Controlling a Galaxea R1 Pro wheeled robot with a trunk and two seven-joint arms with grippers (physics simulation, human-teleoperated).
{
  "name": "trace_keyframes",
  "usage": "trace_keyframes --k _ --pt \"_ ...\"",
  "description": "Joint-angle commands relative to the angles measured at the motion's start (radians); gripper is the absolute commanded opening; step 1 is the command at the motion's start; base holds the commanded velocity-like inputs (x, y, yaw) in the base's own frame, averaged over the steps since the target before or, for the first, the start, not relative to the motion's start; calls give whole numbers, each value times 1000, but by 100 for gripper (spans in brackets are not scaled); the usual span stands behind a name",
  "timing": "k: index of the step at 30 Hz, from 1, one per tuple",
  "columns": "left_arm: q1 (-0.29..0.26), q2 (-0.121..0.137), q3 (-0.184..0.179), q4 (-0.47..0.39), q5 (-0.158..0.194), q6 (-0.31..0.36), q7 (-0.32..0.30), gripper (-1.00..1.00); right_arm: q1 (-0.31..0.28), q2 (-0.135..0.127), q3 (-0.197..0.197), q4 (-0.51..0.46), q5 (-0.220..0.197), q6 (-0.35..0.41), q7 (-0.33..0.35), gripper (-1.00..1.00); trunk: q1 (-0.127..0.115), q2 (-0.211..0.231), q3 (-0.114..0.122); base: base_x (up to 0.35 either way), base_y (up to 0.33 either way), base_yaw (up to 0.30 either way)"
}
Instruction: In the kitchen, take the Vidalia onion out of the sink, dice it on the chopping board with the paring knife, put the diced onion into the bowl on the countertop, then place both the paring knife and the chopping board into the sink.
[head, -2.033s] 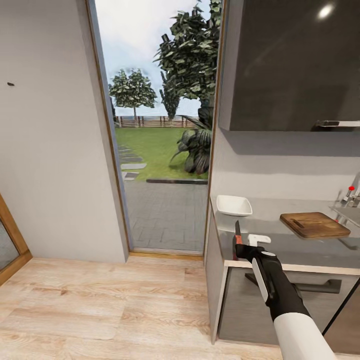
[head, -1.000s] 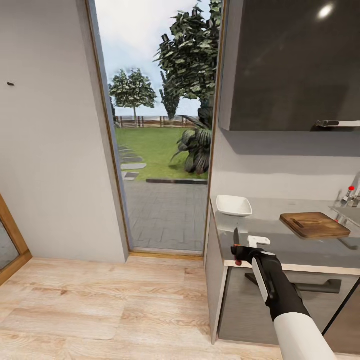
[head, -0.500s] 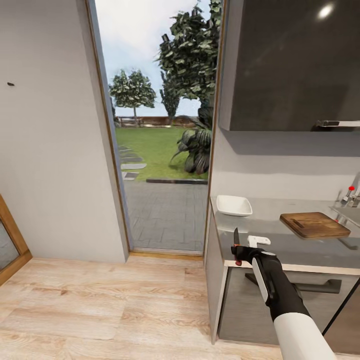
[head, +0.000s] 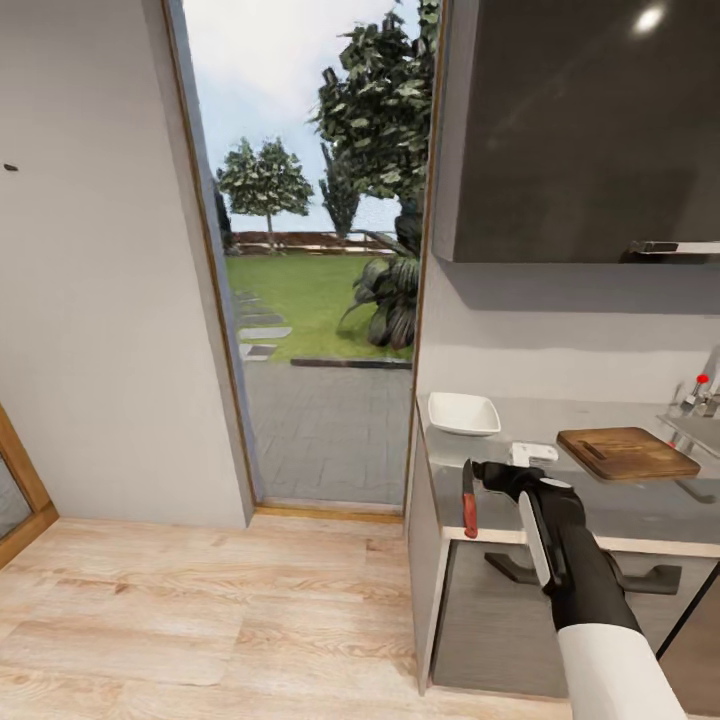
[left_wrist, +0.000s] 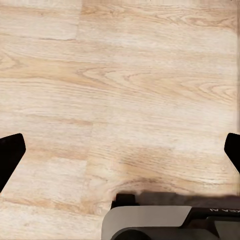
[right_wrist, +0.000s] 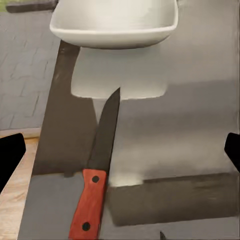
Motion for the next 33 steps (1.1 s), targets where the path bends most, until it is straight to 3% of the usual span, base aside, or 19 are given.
trace_keyframes --k 1,19,33 --pt "0 0 1 -1 2 -1 0 100 -1 1 -1 -8 9 8 4 100 1 -1 -1 193 -198 0" --pt "0 0 1 -1 2 -1 0 100 -1 2 0 -14 9 15 3 100 1 -1 -1 203 -221 0" --pt "0 1 0 -1 3 -19 0 100 -1 1 -5 -12 16 7 -6 100 1 -1 -1 14 -29 0"
